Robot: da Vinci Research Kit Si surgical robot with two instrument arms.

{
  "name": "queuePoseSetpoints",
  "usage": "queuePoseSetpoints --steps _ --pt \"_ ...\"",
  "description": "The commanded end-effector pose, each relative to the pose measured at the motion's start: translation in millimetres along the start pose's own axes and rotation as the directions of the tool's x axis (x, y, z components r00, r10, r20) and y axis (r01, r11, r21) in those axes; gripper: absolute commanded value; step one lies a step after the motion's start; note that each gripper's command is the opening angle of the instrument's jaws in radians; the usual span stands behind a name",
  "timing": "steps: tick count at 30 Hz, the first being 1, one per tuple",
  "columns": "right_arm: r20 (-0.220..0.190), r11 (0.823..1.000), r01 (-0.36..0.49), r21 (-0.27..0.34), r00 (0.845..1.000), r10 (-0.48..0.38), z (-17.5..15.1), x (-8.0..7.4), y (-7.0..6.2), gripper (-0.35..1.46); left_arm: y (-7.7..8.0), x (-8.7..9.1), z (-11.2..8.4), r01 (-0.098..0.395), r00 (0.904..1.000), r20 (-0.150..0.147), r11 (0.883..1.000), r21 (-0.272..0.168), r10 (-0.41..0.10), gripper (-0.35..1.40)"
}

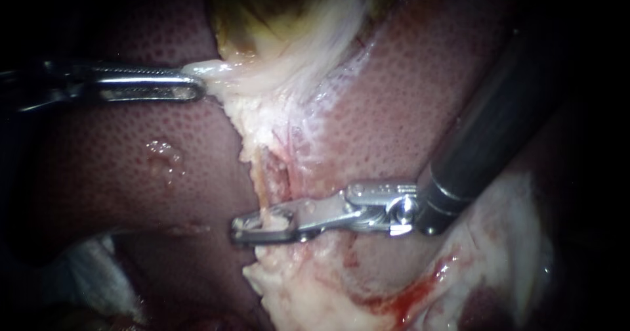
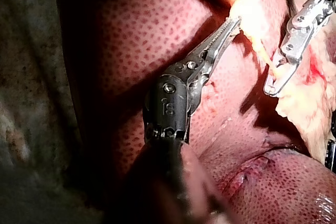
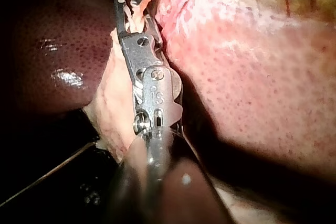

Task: Clipping first clip left tube

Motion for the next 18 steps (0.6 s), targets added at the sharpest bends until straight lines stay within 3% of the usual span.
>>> queuePoseSetpoints --steps 1,18 --pt "0.001 1.000 0.003 0.004 1.000 -0.003 -0.1 0.0 0.0 -0.35 0.0 0.0 0.0 0.000 1.0000 0.000 1.000 0.000 0.000 -0.35" --pt "0.001 1.000 0.005 0.005 1.000 -0.005 -0.1 0.0 -0.1 -0.35 0.0 0.0 0.0 0.000 1.0000 0.000 1.000 0.000 0.000 -0.35"
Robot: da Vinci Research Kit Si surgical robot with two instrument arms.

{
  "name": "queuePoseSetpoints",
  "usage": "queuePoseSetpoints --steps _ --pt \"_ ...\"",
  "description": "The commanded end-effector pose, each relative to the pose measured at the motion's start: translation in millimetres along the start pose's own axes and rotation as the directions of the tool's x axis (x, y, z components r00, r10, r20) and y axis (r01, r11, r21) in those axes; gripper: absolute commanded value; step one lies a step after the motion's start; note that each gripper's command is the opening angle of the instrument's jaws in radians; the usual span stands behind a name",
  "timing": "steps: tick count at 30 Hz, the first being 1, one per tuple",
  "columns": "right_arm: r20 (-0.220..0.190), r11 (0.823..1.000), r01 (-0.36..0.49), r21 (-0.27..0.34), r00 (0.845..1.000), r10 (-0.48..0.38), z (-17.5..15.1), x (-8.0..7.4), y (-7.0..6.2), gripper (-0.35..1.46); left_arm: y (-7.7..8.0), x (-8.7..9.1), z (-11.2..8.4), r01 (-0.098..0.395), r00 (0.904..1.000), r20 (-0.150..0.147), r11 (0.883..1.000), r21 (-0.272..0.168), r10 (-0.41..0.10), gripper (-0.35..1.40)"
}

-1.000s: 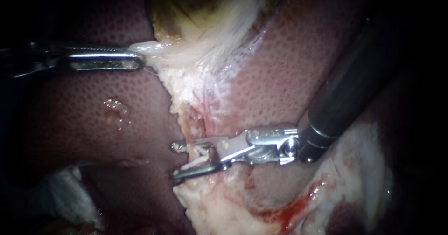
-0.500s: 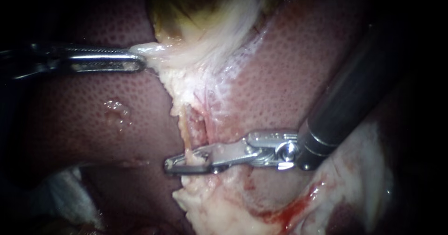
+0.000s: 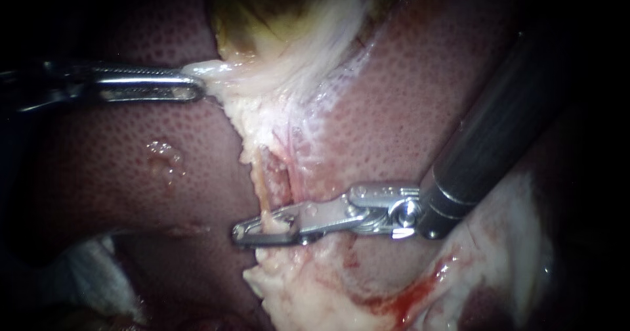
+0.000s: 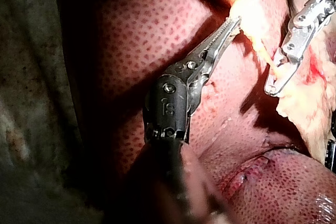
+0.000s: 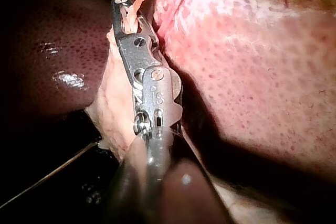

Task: Clipping first clip left tube

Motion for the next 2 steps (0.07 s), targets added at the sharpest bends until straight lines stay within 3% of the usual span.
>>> queuePoseSetpoints --steps 1,2 --pt "0.000 1.000 0.000 0.000 1.000 0.000 0.0 0.0 0.1 -0.35 0.0 0.0 0.0 0.000 1.0000 0.000 1.000 0.000 0.000 -0.35" --pt "0.000 1.000 0.000 0.000 1.000 0.000 -0.1 0.0 0.1 -0.35 0.0 0.0 0.0 0.000 1.0000 0.000 1.000 0.000 0.000 -0.35"
